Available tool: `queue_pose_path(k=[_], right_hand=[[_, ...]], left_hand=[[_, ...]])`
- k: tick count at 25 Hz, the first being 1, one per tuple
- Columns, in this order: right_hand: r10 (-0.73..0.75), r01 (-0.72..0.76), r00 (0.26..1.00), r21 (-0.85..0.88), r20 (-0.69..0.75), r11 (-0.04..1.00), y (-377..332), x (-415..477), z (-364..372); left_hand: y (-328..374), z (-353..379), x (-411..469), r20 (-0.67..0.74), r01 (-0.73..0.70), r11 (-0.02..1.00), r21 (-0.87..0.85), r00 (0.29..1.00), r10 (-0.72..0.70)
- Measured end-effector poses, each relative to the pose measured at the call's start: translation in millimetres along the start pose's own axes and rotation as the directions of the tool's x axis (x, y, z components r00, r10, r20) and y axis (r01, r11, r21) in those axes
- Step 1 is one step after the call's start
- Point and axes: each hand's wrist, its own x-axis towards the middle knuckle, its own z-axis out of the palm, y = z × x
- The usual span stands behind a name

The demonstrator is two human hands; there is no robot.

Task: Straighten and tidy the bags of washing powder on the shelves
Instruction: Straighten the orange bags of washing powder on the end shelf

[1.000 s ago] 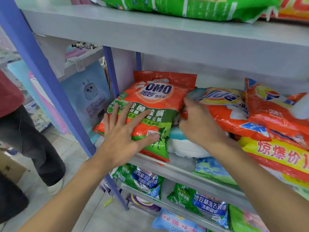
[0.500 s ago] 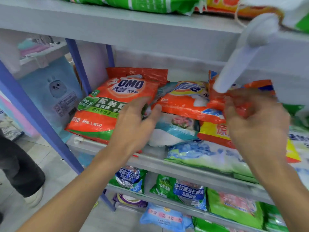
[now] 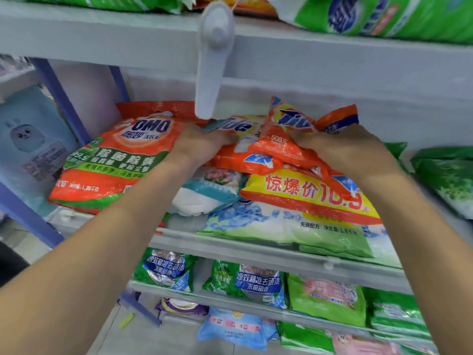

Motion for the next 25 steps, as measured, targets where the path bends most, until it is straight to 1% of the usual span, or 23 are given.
queue_pose_path(k=[2, 4, 5, 7, 8, 10, 12, 14, 17, 19, 20, 22, 24, 25], right_hand=[[0.005, -0.004, 0.999, -0.03, 0.039, 1.0, 4.5, -4.9, -8.0], [-0.015, 0.017, 0.999, -0.045, 0.045, 0.999, 9.7, -7.1, -8.1], [-0.04, 0.041, 0.998, -0.023, 0.051, 0.999, 13.7, -9.9, -6.9], [-0.083, 0.083, 0.997, 0.072, -0.01, 0.994, 21.6, -18.3, -5.3], [-0.089, 0.094, 0.995, 0.123, -0.043, 0.988, 26.3, -21.5, -5.1], [-0.086, 0.103, 0.993, 0.234, -0.081, 0.967, 31.4, -33.0, -5.0], [-0.064, 0.085, 0.995, 0.314, -0.076, 0.946, 38.4, -38.4, -0.7], [0.022, 0.004, 0.998, 0.376, -0.066, 0.927, 43.9, -39.2, -0.9], [0.112, -0.119, 0.993, 0.468, 0.043, 0.876, 47.0, -38.1, -9.7], [0.119, -0.139, 0.99, 0.514, 0.072, 0.846, 51.4, -38.3, -15.9], [0.123, -0.144, 0.99, 0.517, 0.075, 0.844, 53.1, -38.9, -18.0], [0.146, -0.164, 0.986, 0.49, 0.077, 0.856, 57.2, -38.1, -21.2], [0.156, -0.192, 0.981, 0.478, 0.114, 0.857, 61.9, -34.9, -24.7], [0.154, -0.209, 0.976, 0.478, 0.152, 0.853, 63.8, -33.3, -26.8]], left_hand=[[8.5, -8.4, -3.8, 0.017, -0.039, 0.998, 0.042, 0.999, 0.038], [13.7, -19.7, -4.7, 0.053, 0.01, 0.997, 0.082, 0.998, -0.014], [16.5, -25.3, -6.7, 0.117, 0.054, 0.995, 0.084, 0.991, -0.064], [19.9, -35.8, -12.9, 0.297, 0.15, 0.986, 0.078, 0.94, -0.166], [19.3, -39.1, -15.5, 0.358, 0.186, 0.979, 0.083, 0.911, -0.203], [17.9, -44.0, -19.9, 0.41, 0.22, 0.974, 0.06, 0.884, -0.225], [17.2, -47.6, -24.8, 0.41, 0.224, 0.974, 0.025, 0.887, -0.215], [14.7, -50.0, -27.4, 0.389, 0.215, 0.976, 0.021, 0.898, -0.206], [7.5, -49.9, -28.8, 0.33, 0.186, 0.982, 0.013, 0.927, -0.18], [5.5, -49.6, -32.0, 0.292, 0.175, 0.984, -0.005, 0.942, -0.166], [4.5, -50.0, -33.9, 0.292, 0.191, 0.981, -0.03, 0.941, -0.174], [3.6, -53.0, -41.2, 0.355, 0.258, 0.964, -0.067, 0.909, -0.219], [2.5, -54.9, -49.9, 0.393, 0.287, 0.954, -0.081, 0.889, -0.234], [2.3, -55.5, -54.5, 0.39, 0.287, 0.952, -0.103, 0.893, -0.227]])
